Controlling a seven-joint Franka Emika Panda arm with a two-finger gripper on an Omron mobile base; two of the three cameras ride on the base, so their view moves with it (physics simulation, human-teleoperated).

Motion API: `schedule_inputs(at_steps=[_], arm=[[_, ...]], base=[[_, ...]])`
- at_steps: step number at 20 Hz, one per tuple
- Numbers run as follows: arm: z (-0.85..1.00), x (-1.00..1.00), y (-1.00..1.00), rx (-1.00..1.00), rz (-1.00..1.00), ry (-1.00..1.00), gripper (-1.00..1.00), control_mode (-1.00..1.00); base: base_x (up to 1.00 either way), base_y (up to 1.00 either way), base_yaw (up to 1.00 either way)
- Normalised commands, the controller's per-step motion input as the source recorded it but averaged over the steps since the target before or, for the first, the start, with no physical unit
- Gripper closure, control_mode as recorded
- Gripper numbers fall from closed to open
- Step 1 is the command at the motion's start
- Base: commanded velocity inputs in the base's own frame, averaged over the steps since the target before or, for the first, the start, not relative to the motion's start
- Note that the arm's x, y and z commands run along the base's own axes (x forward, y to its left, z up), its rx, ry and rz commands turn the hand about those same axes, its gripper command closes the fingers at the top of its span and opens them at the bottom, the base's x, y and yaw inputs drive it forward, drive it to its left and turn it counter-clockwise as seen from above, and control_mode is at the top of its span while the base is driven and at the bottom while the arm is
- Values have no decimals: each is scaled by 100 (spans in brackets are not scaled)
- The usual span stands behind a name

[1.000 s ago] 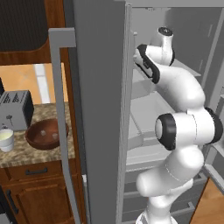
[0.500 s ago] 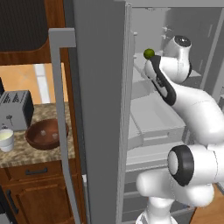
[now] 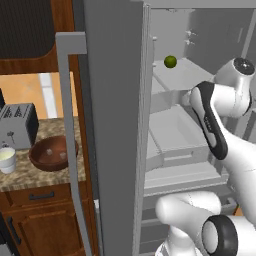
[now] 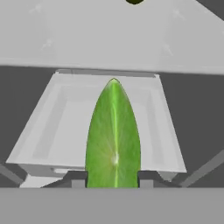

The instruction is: Grab a lemon wedge from the fridge and one ice cube from the ice bowl, and put them in the glass of lemonade.

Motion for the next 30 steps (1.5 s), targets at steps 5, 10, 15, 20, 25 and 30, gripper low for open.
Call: schedule_inputs(at_steps=[5,10,15,20,25,30], arm=[[-36,-100,-10,-5,0,1,100,-100],[-82,-99,24,-13,2,8,100,-100],[-40,-58,10,-4,2,5,100,100],[0,0,0,0,0,0,100,100],[0,0,0,0,0,0,100,100],[0,0,0,0,0,0,100,100]], base=[[0,0,0],[0,0,0],[-40,0,1],[-100,0,1],[-100,17,2],[-95,68,1]])
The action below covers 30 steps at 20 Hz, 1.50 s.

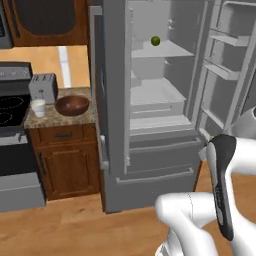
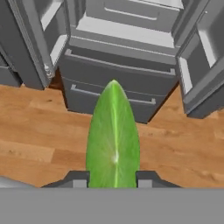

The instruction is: Grab a lemon wedge from the fridge and one ice cube from the ice bowl, and put them in the glass of lemonade.

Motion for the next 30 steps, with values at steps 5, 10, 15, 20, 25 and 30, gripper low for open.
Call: schedule_inputs(at_steps=[5,10,15,20,25,30], arm=[[0,0,0,0,0,0,100,100],[0,0,0,0,0,0,100,100],[0,0,0,0,0,0,100,100],[0,0,0,0,0,0,100,100],[0,0,0,0,0,0,100,100],[0,0,0,0,0,0,100,100]], base=[[-36,100,0],[-1,100,-5],[28,100,-9],[91,100,-9],[93,61,-27],[92,21,-30]])
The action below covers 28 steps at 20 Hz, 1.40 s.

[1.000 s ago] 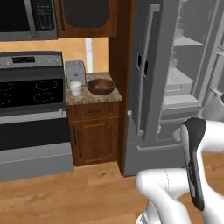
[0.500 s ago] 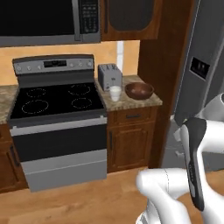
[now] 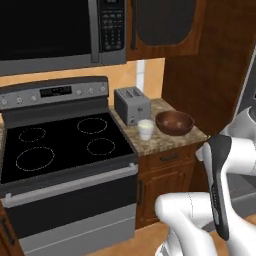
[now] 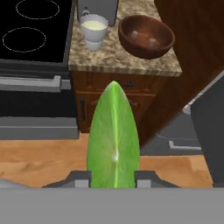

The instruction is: Grab a lemon wedge from the fridge and one ice cube from the ice bowl, and put them in the glass of lemonade.

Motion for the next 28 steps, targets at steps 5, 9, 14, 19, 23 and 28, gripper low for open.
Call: schedule_inputs(at_steps=[5,9,14,19,23,28], arm=[[0,0,0,0,0,0,100,100],[0,0,0,0,0,0,100,100],[0,0,0,0,0,0,100,100],[0,3,0,0,0,0,100,-100],[0,0,0,0,0,0,100,-100],[0,1,3,-2,7,3,100,-100]], base=[[100,30,-26],[83,13,-18],[64,0,-8],[16,0,0],[0,0,0],[0,0,0]])
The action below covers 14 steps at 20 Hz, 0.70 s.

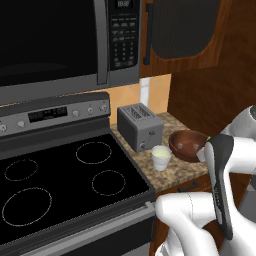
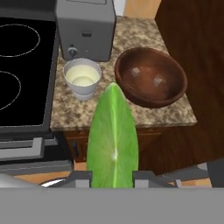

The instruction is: Grab a lemon wedge from the fridge and one ice cube from the ice bowl, and put them in the glass of lemonade.

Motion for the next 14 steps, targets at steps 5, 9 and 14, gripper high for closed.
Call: schedule_inputs(at_steps=[5,9,14], arm=[[0,1,18,-25,47,-1,100,-100],[0,0,23,-41,63,-1,100,-100],[2,-1,2,-51,63,2,100,-100]], base=[[0,0,0],[0,0,0],[0,0,0]])
